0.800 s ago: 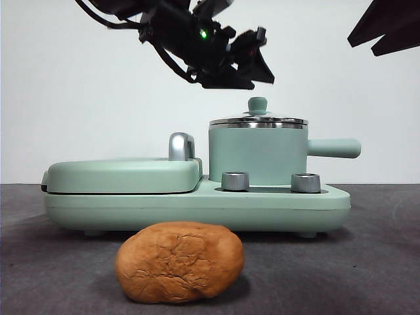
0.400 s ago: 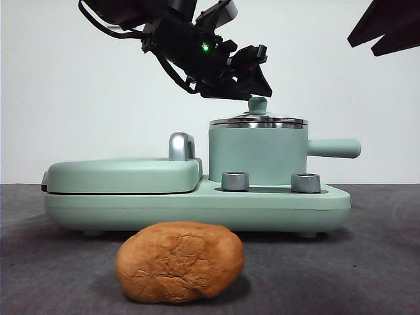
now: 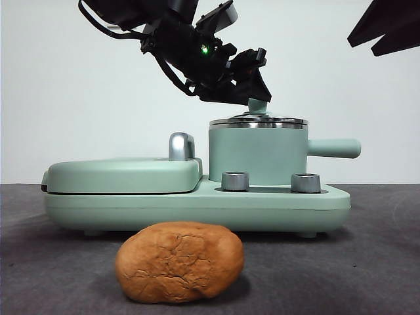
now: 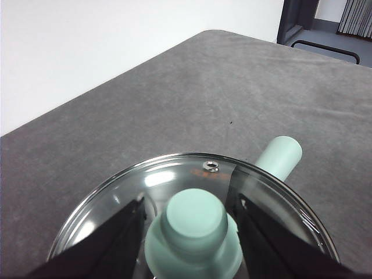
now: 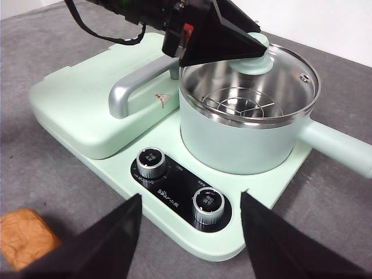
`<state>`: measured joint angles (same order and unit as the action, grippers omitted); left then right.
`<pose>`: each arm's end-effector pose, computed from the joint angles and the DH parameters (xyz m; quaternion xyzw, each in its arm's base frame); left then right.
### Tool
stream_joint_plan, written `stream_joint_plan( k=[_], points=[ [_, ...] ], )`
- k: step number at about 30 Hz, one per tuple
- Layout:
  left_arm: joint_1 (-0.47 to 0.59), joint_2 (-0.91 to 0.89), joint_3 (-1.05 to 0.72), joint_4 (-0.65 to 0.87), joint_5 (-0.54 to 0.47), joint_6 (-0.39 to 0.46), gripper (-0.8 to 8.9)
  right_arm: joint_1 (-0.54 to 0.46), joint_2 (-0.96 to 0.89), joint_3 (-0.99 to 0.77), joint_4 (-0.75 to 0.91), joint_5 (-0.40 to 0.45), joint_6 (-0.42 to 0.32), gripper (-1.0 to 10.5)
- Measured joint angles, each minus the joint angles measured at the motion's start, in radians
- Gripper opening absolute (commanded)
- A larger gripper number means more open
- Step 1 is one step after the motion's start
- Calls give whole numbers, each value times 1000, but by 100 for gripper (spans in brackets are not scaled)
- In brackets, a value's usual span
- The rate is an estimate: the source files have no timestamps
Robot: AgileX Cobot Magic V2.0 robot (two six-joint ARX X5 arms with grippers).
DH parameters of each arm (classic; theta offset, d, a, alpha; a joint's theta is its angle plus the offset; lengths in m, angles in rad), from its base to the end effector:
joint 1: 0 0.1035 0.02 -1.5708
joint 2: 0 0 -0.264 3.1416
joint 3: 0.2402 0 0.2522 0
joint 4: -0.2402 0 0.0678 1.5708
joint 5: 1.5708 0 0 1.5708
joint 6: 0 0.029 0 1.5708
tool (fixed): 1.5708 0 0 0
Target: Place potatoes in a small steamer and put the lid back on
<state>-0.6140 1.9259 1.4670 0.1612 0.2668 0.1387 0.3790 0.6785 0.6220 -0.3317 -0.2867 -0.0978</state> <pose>0.3630 -0.2653 0.2682 0.0875 0.1165 -0.4307 0.8907 0.1372 0.0635 0.2791 -0.0542 0.1768 0.3296 0.9258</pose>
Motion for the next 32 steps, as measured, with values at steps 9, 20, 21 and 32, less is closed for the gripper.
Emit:
stream_joint_plan(
  k=[9,20,21,32],
  points=[
    [0,4,0,0,0,0,247,0,0,0,0,0,2,268],
    [0,5,0,0,0,0,215,0,0,0,-10,0,18,268],
    [0,5,0,0,0,0,186,0,0,0,-11,0,20,268],
    [0,5,0,0,1,1,18,0,0,0,-25,0,26,268]
  ],
)
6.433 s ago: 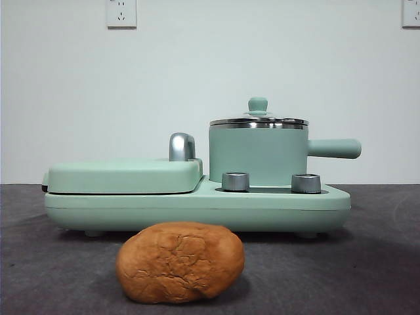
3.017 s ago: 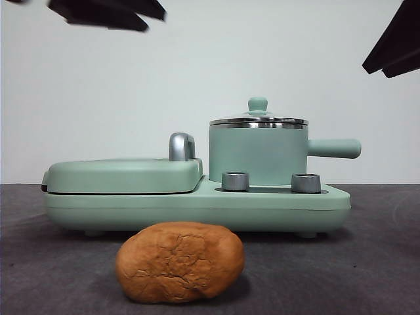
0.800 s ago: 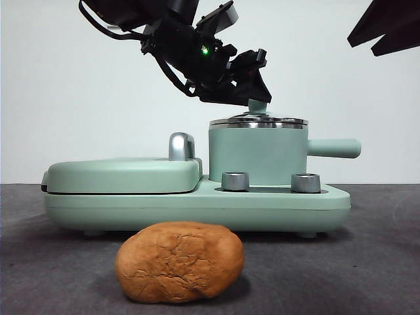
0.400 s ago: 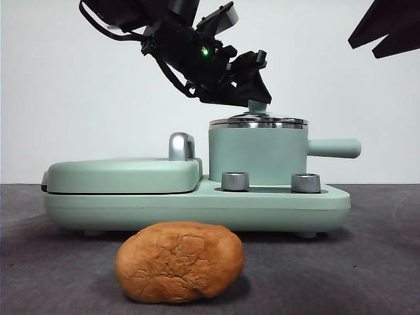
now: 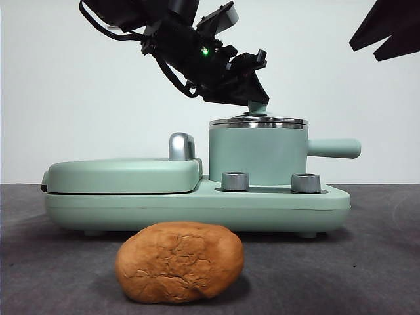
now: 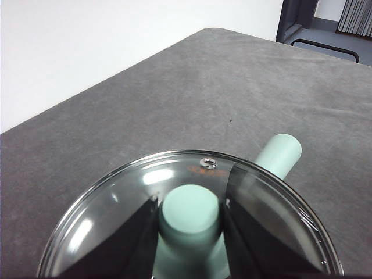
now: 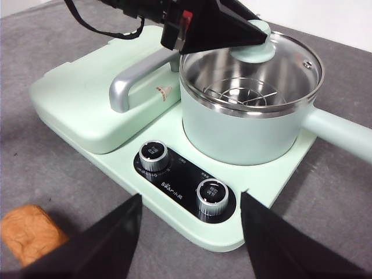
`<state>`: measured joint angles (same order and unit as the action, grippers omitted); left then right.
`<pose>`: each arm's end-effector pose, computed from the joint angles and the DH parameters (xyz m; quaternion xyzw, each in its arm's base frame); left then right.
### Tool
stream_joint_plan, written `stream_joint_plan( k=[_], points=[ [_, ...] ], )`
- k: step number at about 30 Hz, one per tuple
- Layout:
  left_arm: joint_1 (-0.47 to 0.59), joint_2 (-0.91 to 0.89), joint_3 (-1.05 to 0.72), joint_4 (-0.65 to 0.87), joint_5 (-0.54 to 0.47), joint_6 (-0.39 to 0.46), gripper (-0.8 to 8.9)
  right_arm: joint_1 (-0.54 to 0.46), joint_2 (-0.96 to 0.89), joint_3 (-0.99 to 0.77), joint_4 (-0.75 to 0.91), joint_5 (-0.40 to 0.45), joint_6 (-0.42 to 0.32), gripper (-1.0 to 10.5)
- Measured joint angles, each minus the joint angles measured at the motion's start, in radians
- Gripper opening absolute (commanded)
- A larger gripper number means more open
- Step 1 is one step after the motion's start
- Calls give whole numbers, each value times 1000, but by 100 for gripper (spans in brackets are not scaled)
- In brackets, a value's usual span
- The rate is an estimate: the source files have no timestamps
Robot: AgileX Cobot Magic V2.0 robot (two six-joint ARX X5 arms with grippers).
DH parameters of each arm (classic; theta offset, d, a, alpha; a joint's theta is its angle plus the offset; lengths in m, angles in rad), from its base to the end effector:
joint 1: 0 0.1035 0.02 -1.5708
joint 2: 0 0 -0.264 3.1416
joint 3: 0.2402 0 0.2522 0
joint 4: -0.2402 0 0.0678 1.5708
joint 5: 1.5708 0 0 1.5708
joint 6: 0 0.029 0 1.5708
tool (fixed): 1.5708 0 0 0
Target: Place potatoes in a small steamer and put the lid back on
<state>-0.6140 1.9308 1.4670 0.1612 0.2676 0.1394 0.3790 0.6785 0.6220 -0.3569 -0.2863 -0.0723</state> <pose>0.3637 -0.2657 0.2661 0.0882 0.1187 -0.4311 0.8901 0.1363 0.0631 0.2768 -0.0429 0.1933 0.3268 0.9241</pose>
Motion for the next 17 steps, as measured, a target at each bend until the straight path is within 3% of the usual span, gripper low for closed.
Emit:
stream_joint_plan(
  k=[17],
  points=[
    [0,0,10,-10,-1,18,14,0,0,0,-20,0,2,268]
  ],
)
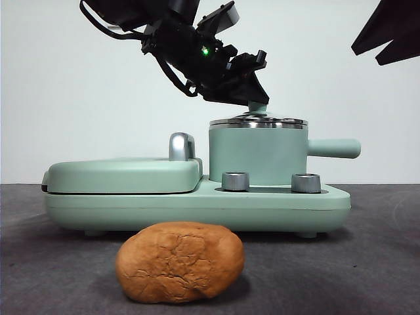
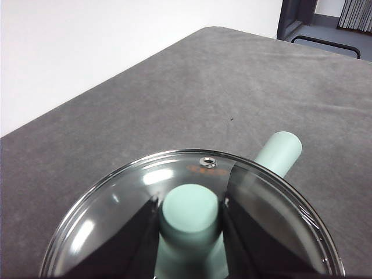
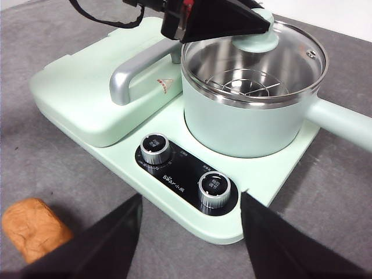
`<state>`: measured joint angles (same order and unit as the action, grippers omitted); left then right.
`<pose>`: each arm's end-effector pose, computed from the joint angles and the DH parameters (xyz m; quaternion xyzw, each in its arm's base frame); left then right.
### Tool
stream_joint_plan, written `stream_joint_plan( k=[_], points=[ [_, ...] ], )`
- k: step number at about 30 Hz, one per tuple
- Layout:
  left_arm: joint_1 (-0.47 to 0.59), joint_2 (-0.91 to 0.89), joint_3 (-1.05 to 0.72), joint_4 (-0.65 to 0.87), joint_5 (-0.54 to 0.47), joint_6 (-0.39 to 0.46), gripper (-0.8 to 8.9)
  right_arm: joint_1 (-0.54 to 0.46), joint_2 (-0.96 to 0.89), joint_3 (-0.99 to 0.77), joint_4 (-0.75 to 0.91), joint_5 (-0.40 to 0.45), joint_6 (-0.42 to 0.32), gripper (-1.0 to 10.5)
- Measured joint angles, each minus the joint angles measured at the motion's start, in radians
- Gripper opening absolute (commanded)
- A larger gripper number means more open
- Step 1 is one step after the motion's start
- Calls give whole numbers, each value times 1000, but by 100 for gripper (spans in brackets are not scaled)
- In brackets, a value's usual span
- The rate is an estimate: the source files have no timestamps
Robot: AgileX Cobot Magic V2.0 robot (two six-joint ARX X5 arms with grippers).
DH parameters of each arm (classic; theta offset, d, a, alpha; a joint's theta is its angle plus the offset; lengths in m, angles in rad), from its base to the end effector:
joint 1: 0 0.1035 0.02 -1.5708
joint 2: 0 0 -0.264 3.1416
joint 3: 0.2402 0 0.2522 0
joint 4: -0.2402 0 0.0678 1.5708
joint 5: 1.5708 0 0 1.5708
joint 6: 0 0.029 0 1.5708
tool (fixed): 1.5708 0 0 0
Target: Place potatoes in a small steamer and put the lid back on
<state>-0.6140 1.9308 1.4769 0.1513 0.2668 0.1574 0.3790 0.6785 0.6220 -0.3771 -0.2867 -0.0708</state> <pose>0.3641 -0.2660 0.2685 0.0963 0.1149 -0.4318 0.8894 0.1356 0.0628 0.2751 -0.0426 0.2034 0.3265 0.9221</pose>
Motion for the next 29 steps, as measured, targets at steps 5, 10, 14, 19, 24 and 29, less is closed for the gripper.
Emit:
stream_joint_plan(
  k=[5,10,14,19,24,29],
  points=[
    [0,-2,13,-4,0,1,14,0,0,0,-2,0,0,268],
    [2,-26,13,-11,-1,8,14,0,0,0,-4,0,0,268],
    [8,-70,13,-30,-1,8,14,0,0,0,-4,0,0,268],
    [17,-140,14,-89,-2,8,14,0,0,0,-5,0,0,268],
    [24,-203,15,-191,-1,12,14,0,0,0,-4,0,0,268],
    [46,-267,15,-301,-3,12,15,0,0,0,-5,0,0,268]
  ],
)
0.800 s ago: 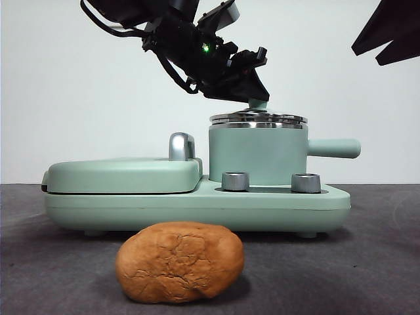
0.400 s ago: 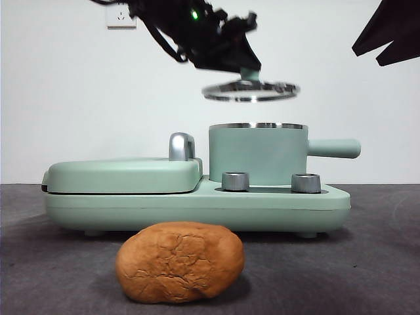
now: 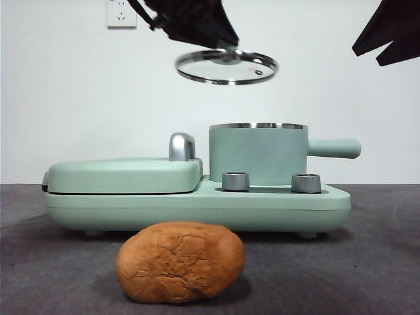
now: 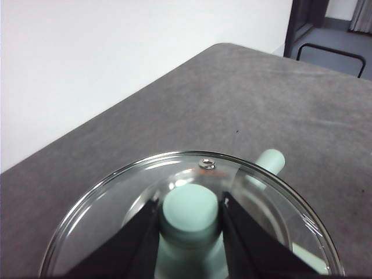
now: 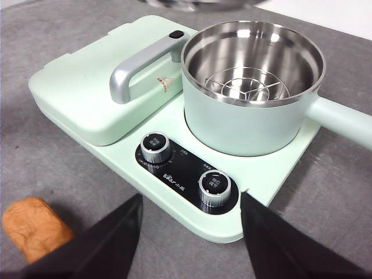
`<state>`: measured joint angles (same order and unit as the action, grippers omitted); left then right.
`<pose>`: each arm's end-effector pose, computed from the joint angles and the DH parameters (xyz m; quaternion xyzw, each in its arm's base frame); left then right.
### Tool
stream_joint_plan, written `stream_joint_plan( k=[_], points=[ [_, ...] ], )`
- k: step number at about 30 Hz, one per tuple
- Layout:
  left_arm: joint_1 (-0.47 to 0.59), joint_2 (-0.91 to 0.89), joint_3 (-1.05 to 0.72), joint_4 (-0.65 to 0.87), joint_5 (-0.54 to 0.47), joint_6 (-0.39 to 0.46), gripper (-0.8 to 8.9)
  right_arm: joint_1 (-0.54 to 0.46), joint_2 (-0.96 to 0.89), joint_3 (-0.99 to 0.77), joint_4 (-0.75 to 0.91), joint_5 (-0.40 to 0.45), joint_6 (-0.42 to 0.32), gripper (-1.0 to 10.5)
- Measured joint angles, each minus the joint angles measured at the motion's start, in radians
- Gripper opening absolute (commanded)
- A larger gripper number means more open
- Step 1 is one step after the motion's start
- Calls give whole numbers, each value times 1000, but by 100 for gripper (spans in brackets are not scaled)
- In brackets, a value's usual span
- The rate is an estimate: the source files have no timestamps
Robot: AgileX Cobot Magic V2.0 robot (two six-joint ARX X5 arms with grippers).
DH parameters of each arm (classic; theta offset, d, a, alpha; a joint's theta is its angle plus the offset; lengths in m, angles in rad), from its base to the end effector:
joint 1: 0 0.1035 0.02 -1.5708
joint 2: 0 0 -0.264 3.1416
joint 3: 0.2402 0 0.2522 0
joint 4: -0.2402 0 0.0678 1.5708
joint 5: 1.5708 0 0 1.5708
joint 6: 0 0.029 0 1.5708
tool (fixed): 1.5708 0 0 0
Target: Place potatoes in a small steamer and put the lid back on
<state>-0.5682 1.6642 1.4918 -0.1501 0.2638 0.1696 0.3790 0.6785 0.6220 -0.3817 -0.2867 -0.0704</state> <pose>0.3222 -0.2147 0.3531 0.1007 0.1243 -0.4109 0.8975 0.1354 0.0628 0.2747 -0.0425 0.2058 0.3264 0.9216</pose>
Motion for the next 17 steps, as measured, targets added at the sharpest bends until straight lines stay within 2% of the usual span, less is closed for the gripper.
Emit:
stream_joint_plan(
  k=[7,10,17],
  points=[
    [0,-129,-28,-61,3,0,15,0,0,0,-18,-20,-2,269],
    [10,-204,-92,-61,4,-2,15,1,0,0,-34,-60,-18,269],
    [45,-352,-327,-68,-5,-19,15,71,23,0,-36,-80,-61,272]
  ],
)
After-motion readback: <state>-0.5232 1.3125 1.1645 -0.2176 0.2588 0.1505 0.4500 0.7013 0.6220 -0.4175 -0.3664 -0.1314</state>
